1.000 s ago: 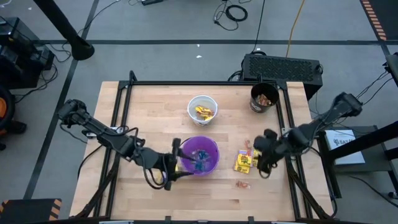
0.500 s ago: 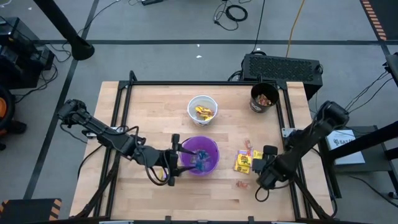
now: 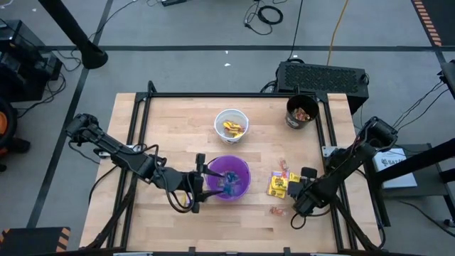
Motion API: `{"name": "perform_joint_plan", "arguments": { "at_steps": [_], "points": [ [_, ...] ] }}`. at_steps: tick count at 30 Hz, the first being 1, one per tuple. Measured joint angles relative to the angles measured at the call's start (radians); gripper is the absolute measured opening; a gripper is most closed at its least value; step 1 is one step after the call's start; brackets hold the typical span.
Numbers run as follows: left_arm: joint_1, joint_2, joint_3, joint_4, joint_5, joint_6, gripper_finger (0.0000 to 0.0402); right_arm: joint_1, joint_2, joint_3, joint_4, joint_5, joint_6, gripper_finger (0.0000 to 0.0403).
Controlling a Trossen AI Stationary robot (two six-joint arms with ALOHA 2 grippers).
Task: Sort candy by brand, put in halloween buckets
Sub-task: Put the yellow candy into the white bucket
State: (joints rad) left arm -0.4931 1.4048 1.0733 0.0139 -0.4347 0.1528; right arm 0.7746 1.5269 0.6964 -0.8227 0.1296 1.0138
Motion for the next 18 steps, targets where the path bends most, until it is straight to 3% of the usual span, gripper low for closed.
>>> {"name": "perform_joint_plan", "arguments": {
  "at_steps": [4, 6, 11, 18],
  "points": [
    [0.000, 0.000, 0.000, -0.001, 0.000, 0.000, 0.0230, 0.000, -0.006, 0.005, -0.002, -0.010, -0.001, 0.0026],
    [0.000, 0.000, 0.000, -0.001, 0.000, 0.000, 0.0230, 0.000, -0.013, 0.020, -0.016, -0.010, -0.005, 0.0008],
    [0.000, 0.000, 0.000, -0.001, 0.000, 0.000, 0.0230, 0.000, -0.063, 0.079, -0.090, 0.002, -0.005, 0.0002],
    [0.000, -0.001, 0.000, -0.001, -0.001, 0.009, 0.0230, -0.001, -0.090, 0.104, -0.257, 0.010, 0.119, 0.0009]
  ]
}}
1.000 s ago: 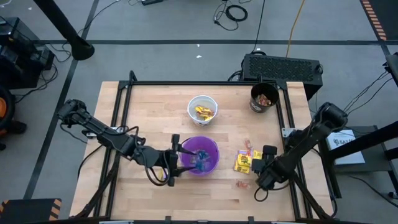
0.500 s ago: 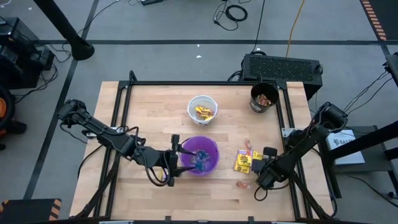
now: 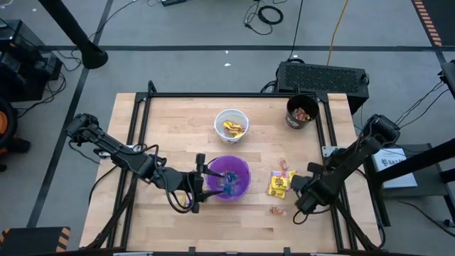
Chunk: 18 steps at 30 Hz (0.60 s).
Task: Sort candy by brand, put in halloween buckets
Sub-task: Put the yellow candy into the white bucket
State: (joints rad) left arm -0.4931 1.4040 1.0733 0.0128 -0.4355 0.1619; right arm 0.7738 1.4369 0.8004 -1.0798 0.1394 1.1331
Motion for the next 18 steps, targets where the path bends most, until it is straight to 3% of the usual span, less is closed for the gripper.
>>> {"name": "perform_joint_plan", "arguments": {
  "at_steps": [4, 12, 15, 18],
  "points": [
    [0.000, 0.000, 0.000, 0.000, 0.000, 0.000, 0.0230, -0.025, 0.001, -0.045, 0.058, 0.020, -0.030, 0.0050],
    [0.000, 0.000, 0.000, 0.000, 0.000, 0.000, 0.0230, -0.082, -0.003, -0.162, 0.245, 0.027, -0.111, 0.0178],
    [0.000, 0.000, 0.000, 0.000, 0.000, 0.000, 0.0230, -0.088, -0.007, -0.194, 0.289, 0.017, -0.124, 0.0179],
    [0.000, 0.000, 0.000, 0.000, 0.000, 0.000, 0.0230, -0.087, -0.007, -0.202, 0.306, 0.010, -0.124, 0.0137]
  ]
}}
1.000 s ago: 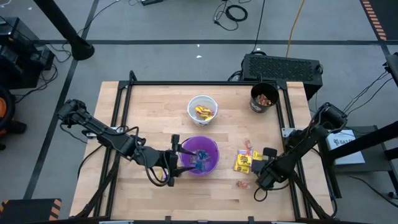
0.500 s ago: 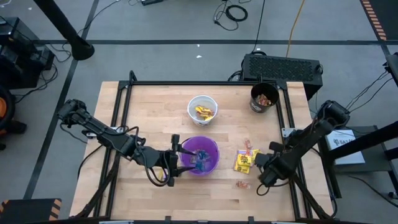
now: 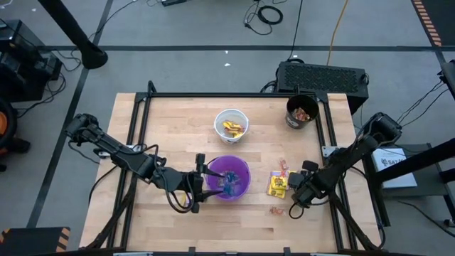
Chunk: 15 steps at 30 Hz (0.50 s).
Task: Sort candy by brand, put in halloween buckets
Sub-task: Put the yellow candy into the white bucket
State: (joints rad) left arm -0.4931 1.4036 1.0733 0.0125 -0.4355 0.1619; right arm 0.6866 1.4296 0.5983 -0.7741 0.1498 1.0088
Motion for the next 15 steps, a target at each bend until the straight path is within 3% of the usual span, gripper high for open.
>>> {"name": "perform_joint_plan", "arguments": {
  "at_steps": [6, 15],
  "points": [
    [0.000, 0.000, 0.000, -0.006, 0.000, 0.000, 0.0230, 0.001, 0.002, 0.000, 0.019, -0.022, -0.008, 0.0012],
    [0.000, 0.000, 0.000, -0.006, 0.000, 0.000, 0.0230, 0.016, -0.076, 0.043, 0.107, -0.086, 0.001, 0.0001]
  ]
}}
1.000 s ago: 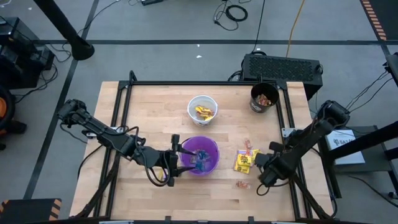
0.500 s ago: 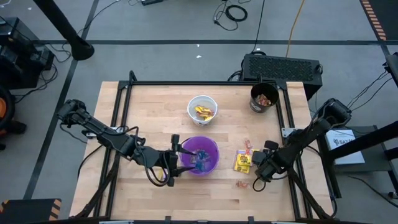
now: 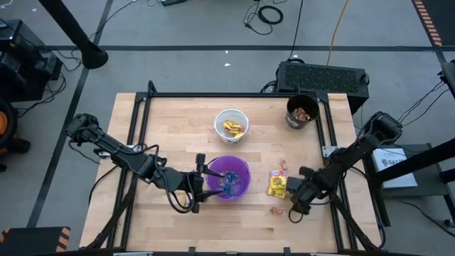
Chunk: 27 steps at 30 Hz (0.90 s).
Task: Sort candy by brand, put in halloween buckets
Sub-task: Put the yellow candy into the white bucket
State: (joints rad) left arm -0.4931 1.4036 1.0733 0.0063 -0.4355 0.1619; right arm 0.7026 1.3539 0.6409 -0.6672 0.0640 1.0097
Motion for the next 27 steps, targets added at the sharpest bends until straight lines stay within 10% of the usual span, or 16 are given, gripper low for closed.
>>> {"name": "perform_joint_plan", "arguments": {
  "at_steps": [16, 27],
  "points": [
    [0.000, 0.000, 0.000, 0.000, 0.001, 0.001, 0.0230, 0.006, -0.072, 0.080, -0.084, 0.173, 0.027, 0.0008],
    [0.000, 0.000, 0.000, 0.003, 0.002, 0.000, 0.0230, -0.092, 0.086, 0.080, 0.011, 0.171, -0.026, 0.0151]
  ]
}}
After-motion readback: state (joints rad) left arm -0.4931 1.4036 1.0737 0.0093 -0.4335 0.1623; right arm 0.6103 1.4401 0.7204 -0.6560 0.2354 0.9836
